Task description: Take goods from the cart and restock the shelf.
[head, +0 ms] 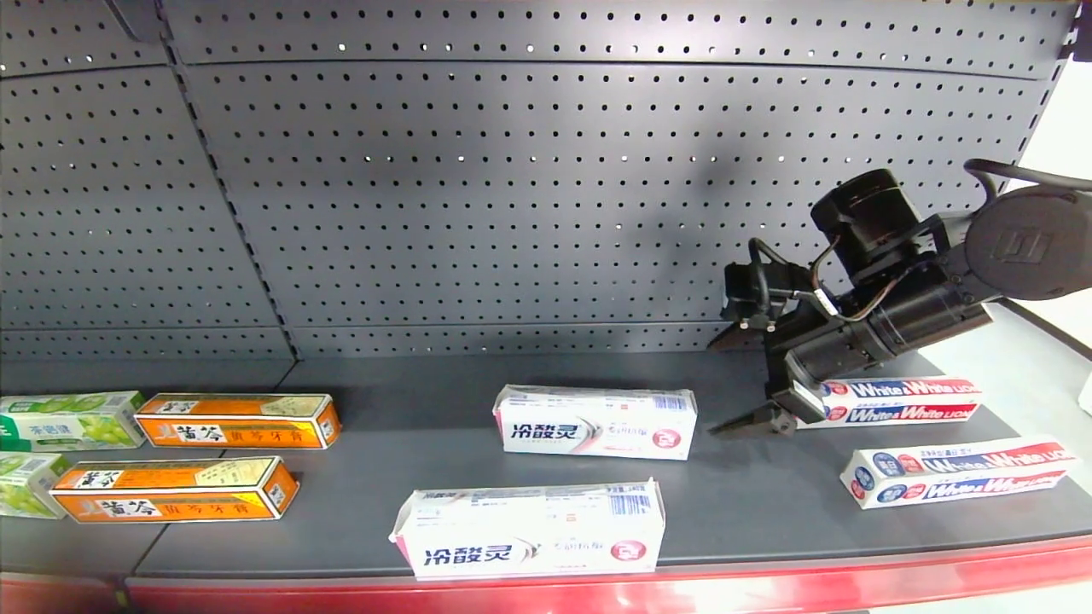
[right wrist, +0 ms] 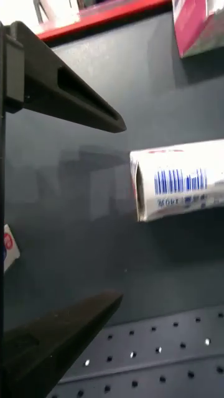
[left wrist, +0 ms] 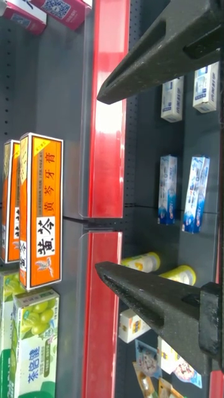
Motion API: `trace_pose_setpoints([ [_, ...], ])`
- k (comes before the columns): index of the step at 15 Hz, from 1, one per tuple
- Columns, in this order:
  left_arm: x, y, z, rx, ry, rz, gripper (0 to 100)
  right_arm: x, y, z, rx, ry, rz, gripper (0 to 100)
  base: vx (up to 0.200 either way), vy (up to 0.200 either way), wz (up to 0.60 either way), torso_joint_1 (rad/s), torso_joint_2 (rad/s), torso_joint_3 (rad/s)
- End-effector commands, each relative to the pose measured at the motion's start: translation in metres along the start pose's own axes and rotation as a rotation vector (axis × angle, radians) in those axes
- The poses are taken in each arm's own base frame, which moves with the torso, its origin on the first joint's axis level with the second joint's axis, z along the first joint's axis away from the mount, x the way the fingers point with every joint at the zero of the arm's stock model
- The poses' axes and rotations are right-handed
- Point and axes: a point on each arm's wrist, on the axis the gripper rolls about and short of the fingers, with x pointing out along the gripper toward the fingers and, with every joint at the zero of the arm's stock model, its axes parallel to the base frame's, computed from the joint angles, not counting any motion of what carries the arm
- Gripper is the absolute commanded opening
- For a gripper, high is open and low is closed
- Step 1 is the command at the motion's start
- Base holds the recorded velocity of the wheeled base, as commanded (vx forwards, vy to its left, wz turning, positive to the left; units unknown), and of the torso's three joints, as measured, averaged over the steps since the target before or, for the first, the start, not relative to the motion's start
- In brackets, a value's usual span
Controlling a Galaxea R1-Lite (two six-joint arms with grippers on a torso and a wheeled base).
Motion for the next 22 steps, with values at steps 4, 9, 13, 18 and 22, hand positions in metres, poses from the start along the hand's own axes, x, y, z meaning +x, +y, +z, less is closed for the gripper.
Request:
trace_pose_setpoints([
  [4,0.0,0.0,0.0,0.0,-0.001,0.001,100,0.006,-0.008,-0.01,0.021,0.01,-0.018,100,0.0,0.0,0.0,0.0,0.0,0.0],
  [9,0.0,0.0,0.0,0.0,-0.001,0.002,100,0.015,-0.018,-0.018,0.031,0.014,-0.035,100,0.0,0.0,0.0,0.0,0.0,0.0],
  [13,0.0,0.0,0.0,0.0,0.0,-0.001,100,0.025,-0.021,-0.016,0.024,0.01,-0.03,100,0.0,0.0,0.0,0.0,0.0,0.0],
  [18,0.0,0.0,0.0,0.0,0.0,-0.001,100,0.034,-0.022,-0.01,0.009,0.0,-0.021,100,0.0,0.0,0.0,0.0,0.0,0.0],
  [22,0.0,0.0,0.0,0.0,-0.001,0.001,100,0.04,-0.022,-0.005,-0.003,-0.009,-0.014,100,0.0,0.0,0.0,0.0,0.0,0.0],
])
